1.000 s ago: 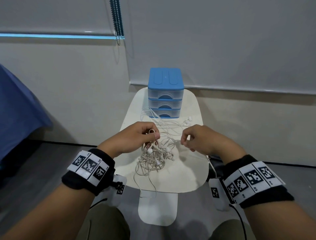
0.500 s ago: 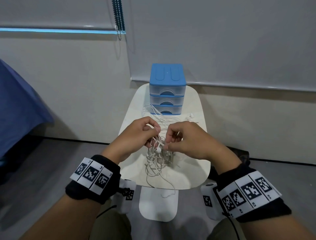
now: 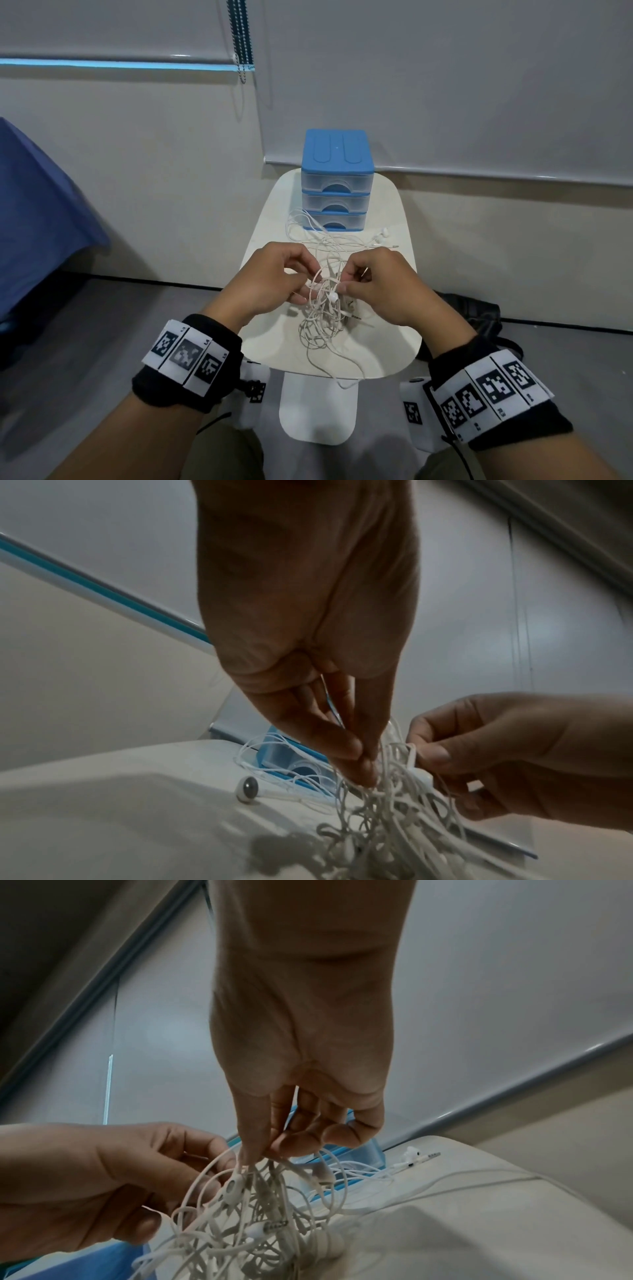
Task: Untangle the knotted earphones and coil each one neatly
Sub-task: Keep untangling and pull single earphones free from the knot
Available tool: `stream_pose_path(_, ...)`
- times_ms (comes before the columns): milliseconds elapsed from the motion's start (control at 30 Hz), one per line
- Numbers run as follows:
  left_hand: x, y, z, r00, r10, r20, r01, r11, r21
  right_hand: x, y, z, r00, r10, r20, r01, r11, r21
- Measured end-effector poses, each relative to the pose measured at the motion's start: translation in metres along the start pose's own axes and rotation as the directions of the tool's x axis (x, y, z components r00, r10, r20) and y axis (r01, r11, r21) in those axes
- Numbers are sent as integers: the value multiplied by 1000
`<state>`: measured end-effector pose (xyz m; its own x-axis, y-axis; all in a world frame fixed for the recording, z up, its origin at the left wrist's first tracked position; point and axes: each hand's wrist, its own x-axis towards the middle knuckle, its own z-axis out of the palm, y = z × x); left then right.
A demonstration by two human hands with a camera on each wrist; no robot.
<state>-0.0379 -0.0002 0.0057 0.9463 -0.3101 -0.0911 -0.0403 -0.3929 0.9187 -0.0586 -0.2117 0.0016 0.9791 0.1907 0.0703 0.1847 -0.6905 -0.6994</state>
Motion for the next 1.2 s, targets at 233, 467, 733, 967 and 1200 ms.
stream_pose_path(233,5,6,12,991,131,12,-130,962,241,1,6,-1,1000,-2,26,-1,993,121)
stream_pose_path(467,11,13,9,978,207,34,-206,920,334,1,1,-15,984,20,-175,5,990,144)
stream_pose_path(733,15,24,3,977,215,4,-212,959,185,6,-9,-15,983,-106,-148,136,968,211)
stream_pose_path(967,13,29,10,973,212,-95,-204,975,86,2,-12,-15,998,-66,-21,69,950,304)
stream_pose_path(1200,8,21,9,956,280,92,-271,958,-99,11,-35,-30,993,46,-106,12,871,492)
